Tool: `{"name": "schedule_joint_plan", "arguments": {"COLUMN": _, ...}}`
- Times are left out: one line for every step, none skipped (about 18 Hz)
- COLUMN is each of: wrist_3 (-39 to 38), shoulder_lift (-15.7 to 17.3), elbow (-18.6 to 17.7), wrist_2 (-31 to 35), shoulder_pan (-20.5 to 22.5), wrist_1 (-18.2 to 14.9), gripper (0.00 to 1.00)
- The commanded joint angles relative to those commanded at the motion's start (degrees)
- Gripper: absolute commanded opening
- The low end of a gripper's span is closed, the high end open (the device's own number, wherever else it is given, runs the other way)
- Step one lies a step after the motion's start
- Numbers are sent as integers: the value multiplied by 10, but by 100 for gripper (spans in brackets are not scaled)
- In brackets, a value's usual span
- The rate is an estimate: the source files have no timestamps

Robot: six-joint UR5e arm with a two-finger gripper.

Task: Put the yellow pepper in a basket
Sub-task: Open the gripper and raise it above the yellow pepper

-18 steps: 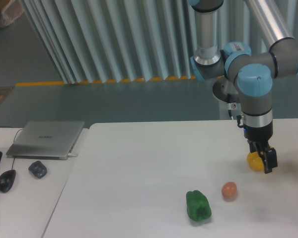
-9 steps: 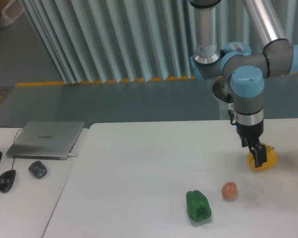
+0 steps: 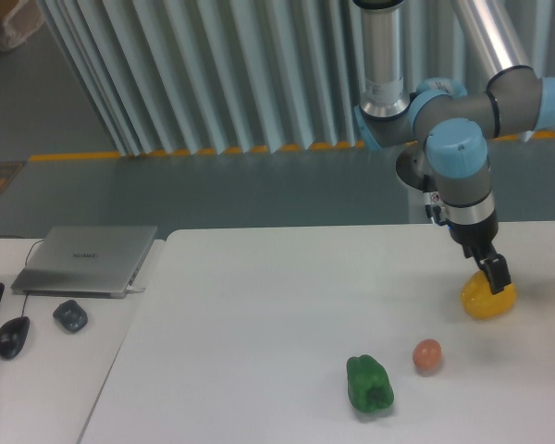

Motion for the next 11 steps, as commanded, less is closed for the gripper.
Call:
{"name": "schedule_joint_plan", "arguments": {"wrist_3": -16, "shoulder_lift": 0, "elbow": -1, "wrist_2": -1, "shoulder_pan": 4, "wrist_1": -1, "gripper": 100}}
{"name": "schedule_joint_plan", "arguments": {"wrist_3": -34, "shoulder_lift": -1, "elbow": -3, "wrist_2": -6, "shoulder_pan": 11, "wrist_1": -2, "gripper": 100}}
{"name": "schedule_joint_plan", "arguments": {"wrist_3": -62, "shoulder_lift": 0, "elbow": -8, "wrist_2": -13, "shoulder_pan": 16, "wrist_1": -2, "gripper": 100}}
{"name": "schedule_joint_plan", "arguments": {"wrist_3": -96, "shoulder_lift": 0, "elbow": -11, "wrist_2": -26, "shoulder_pan": 18, "wrist_1": -1, "gripper": 100}}
{"name": "schedule_joint_plan", "arguments": {"wrist_3": -126, "shoulder_lift": 0, "elbow": -11, "wrist_2": -45, "shoulder_pan": 18, "wrist_1": -2, "gripper": 100}}
{"name": "schedule_joint_plan", "arguments": {"wrist_3": -168, "shoulder_lift": -1, "elbow": -12, "wrist_2": -66, "shoulder_pan": 18, "wrist_1": -1, "gripper": 100}}
{"name": "schedule_joint_plan", "arguments": {"wrist_3": -185, "shoulder_lift": -2, "elbow": -18, "wrist_2": -68, "shoulder_pan": 16, "wrist_1": 2, "gripper": 100}}
{"name": "schedule_joint_plan", "arguments": {"wrist_3": -197, "shoulder_lift": -4, "elbow": -19, "wrist_2": -67, "shoulder_pan": 13, "wrist_1": 3, "gripper": 100}}
{"name": "schedule_joint_plan", "arguments": {"wrist_3": -203, "shoulder_lift": -7, "elbow": -19, "wrist_2": -66, "shoulder_pan": 13, "wrist_1": 4, "gripper": 100}}
{"name": "schedule_joint_plan", "arguments": {"wrist_3": -198, "shoulder_lift": -6, "elbow": -18, "wrist_2": -69, "shoulder_pan": 14, "wrist_1": 4, "gripper": 100}}
{"name": "schedule_joint_plan", "arguments": {"wrist_3": -197, "shoulder_lift": -6, "elbow": -18, "wrist_2": -69, "shoulder_pan": 15, "wrist_1": 4, "gripper": 100}}
